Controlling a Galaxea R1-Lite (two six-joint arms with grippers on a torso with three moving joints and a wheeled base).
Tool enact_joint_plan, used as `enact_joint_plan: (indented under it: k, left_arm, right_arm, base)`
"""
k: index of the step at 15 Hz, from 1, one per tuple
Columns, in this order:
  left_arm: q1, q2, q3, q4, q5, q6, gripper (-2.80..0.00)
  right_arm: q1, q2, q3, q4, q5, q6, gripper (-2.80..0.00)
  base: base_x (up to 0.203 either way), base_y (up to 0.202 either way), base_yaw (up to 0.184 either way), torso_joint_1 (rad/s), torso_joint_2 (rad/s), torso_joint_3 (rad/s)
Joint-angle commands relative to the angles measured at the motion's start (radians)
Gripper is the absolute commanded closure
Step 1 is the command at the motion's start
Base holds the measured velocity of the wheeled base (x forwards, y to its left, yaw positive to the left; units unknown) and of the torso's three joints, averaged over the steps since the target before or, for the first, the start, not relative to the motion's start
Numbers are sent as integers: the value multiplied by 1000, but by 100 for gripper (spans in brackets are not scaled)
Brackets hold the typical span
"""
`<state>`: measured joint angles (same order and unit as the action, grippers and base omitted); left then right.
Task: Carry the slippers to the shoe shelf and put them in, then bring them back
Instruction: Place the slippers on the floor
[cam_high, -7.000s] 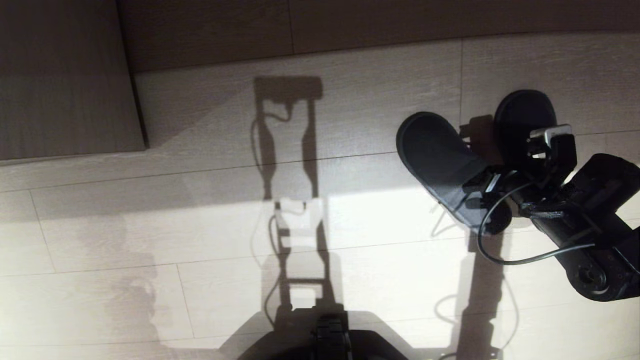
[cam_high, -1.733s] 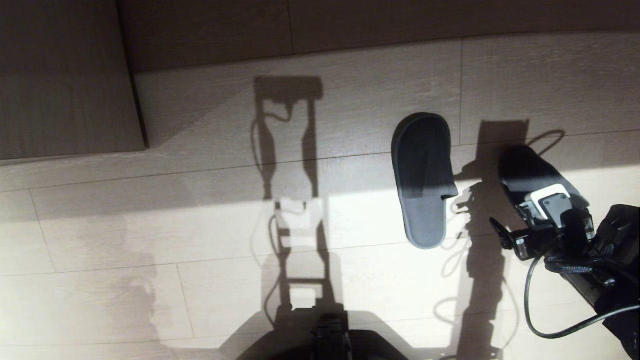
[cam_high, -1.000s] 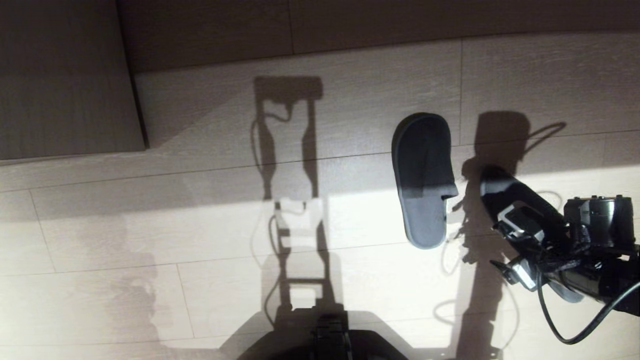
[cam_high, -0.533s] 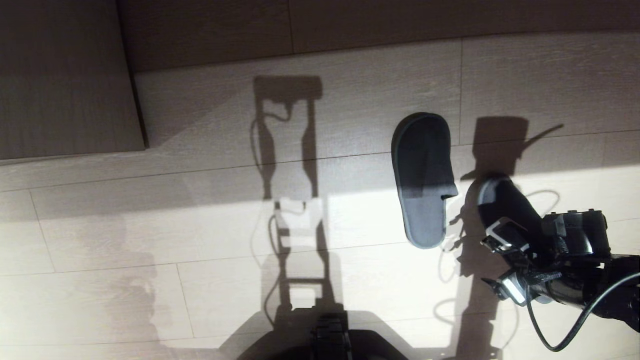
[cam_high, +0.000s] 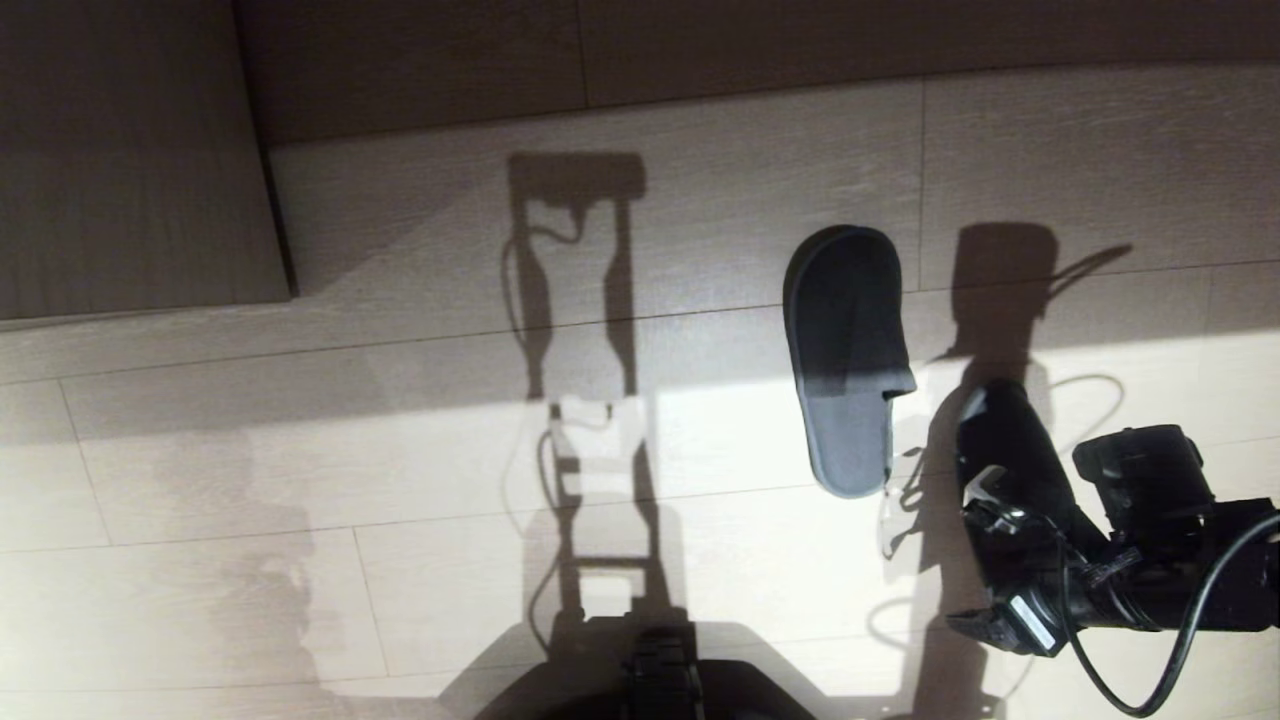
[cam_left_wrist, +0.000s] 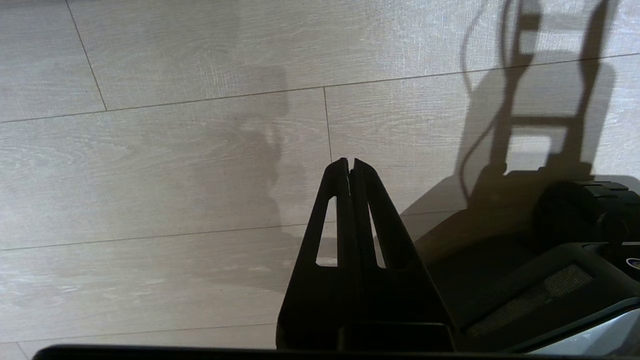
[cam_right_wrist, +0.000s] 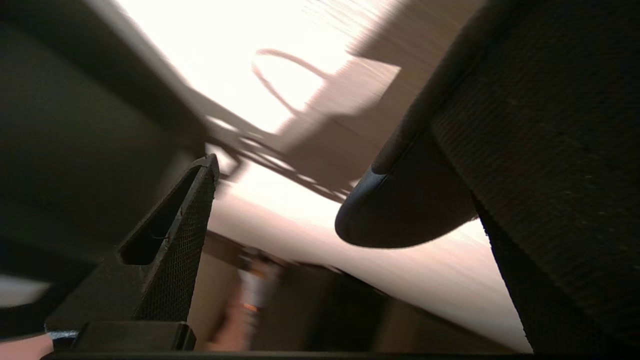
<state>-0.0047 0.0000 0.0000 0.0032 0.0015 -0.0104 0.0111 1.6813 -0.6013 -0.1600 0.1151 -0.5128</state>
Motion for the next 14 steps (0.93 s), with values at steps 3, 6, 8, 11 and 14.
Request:
enact_joint_plan:
  k: [3, 6, 8, 11, 14]
  left_arm:
    - [0, -2, 2, 0, 0, 0, 0]
    - [0, -2, 2, 0, 0, 0, 0]
    - [0, -2, 2, 0, 0, 0, 0]
    - [0, -2, 2, 0, 0, 0, 0]
    - [0, -2, 2, 0, 0, 0, 0]
  right_arm:
    - [-48, -27, -11, 15, 271, 60, -280]
    - [-107, -30, -22, 16, 533, 133, -280]
    - [-145, -32, -36, 13, 716, 213, -280]
    - [-224, -30, -45, 3, 1085, 294, -280]
    - [-294, -34, -41, -26, 1275, 301, -280]
  base:
    - [0, 0, 0, 0, 0, 0]
    - [0, 0, 0, 0, 0, 0]
    - [0, 0, 0, 0, 0, 0]
    - [0, 0, 0, 0, 0, 0]
    - [0, 0, 0, 0, 0, 0]
